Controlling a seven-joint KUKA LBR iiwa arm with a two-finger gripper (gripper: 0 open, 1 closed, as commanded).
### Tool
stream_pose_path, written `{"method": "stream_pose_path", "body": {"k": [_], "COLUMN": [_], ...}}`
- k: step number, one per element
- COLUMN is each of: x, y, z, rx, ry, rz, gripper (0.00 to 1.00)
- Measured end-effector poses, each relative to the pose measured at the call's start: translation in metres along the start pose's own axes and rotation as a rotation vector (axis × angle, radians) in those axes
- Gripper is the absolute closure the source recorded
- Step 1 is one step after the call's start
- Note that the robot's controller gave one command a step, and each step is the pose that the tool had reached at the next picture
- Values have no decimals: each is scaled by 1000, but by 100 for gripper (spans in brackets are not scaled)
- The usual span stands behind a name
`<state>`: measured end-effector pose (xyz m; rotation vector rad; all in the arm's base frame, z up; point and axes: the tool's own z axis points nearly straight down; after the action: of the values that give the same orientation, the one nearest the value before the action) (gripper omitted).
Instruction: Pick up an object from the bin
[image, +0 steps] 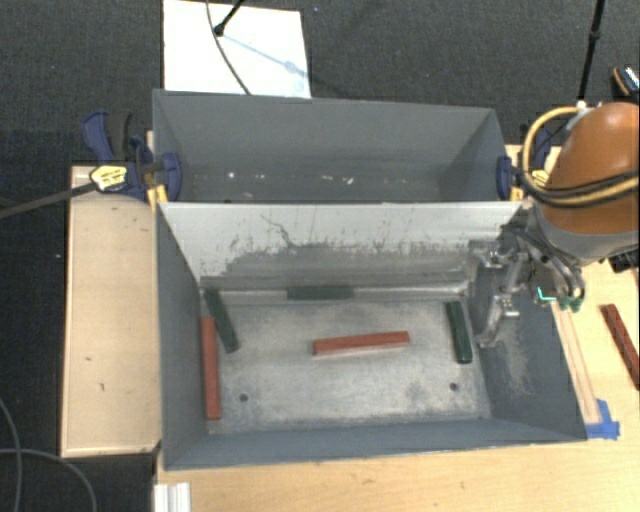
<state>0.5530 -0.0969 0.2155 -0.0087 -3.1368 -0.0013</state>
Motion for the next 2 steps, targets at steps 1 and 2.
{"method": "stream_pose_path", "body": {"k": [1, 2], "x": [-19, -21], "y": [68, 66], "z": [139, 136], "rx": [-1, 1], "ry": [-1, -7], "rz": [-273, -274], "gripper": [0, 100]}}
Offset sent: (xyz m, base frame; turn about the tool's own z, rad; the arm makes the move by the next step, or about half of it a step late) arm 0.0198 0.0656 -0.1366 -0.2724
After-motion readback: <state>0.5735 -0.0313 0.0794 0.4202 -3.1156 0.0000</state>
